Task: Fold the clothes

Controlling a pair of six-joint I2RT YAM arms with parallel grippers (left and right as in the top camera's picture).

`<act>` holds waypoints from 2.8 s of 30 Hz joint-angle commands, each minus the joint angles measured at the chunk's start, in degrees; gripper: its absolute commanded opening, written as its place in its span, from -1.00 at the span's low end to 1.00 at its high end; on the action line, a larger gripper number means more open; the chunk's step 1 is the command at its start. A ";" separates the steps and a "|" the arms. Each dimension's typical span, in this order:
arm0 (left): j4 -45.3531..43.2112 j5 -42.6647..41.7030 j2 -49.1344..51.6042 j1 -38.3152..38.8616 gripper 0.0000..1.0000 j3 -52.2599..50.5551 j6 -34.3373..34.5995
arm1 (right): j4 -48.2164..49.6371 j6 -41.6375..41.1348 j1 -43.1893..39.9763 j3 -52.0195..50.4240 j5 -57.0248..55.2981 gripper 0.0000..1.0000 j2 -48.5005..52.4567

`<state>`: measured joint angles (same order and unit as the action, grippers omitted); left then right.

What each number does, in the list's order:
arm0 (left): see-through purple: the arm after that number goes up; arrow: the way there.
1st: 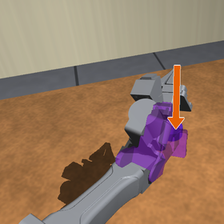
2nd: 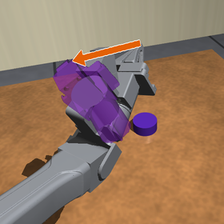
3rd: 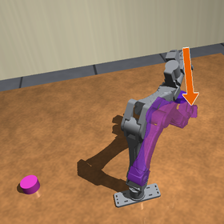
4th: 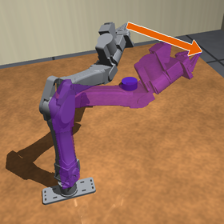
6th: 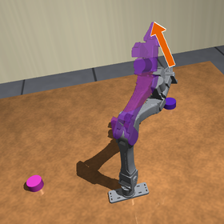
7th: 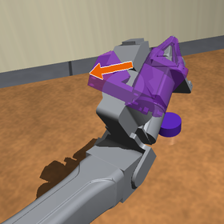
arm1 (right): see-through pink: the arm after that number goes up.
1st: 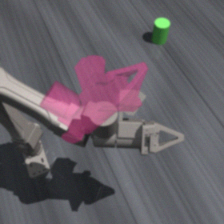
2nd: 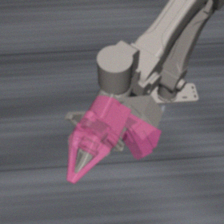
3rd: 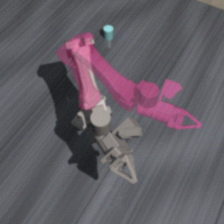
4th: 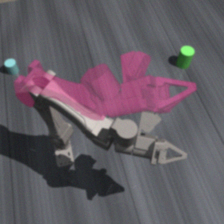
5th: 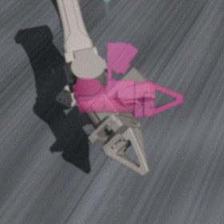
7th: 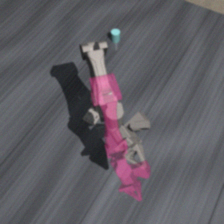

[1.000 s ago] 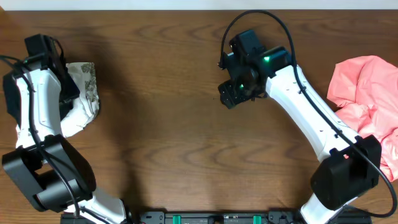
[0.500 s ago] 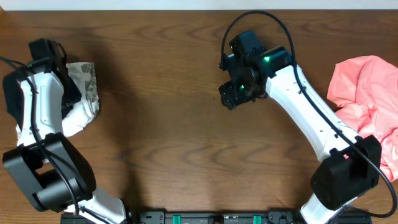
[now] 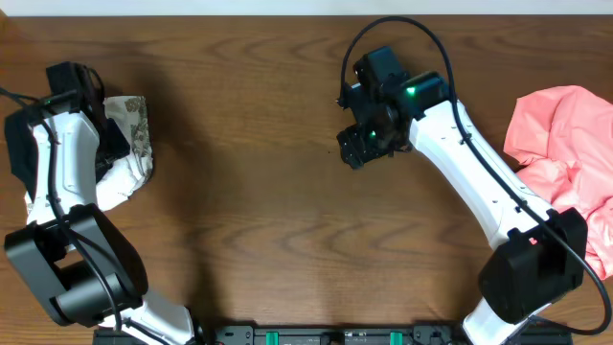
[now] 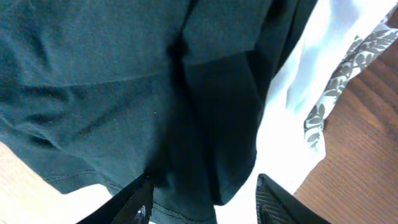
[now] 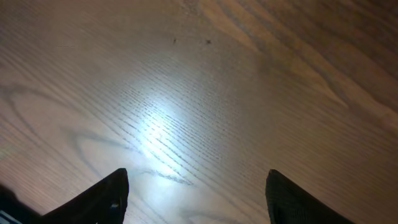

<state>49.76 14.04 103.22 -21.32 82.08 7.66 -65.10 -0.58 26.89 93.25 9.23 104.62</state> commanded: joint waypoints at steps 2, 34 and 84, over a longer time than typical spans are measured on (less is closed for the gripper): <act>-0.17 -0.94 -0.35 0.02 0.07 -0.22 0.09 | -0.04 0.24 -0.37 0.42 -0.22 0.35 -0.15; 0.09 4.74 -0.37 -0.17 -0.48 -1.33 0.07 | -0.55 0.24 -0.37 0.39 -0.44 0.37 -0.15; 0.74 3.17 1.42 -0.13 -0.85 -2.14 2.86 | -1.14 0.24 -0.37 0.39 -1.29 0.36 -0.15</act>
<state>50.50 16.88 104.47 -21.32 80.16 10.33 -66.17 -0.60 26.89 93.25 8.12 104.60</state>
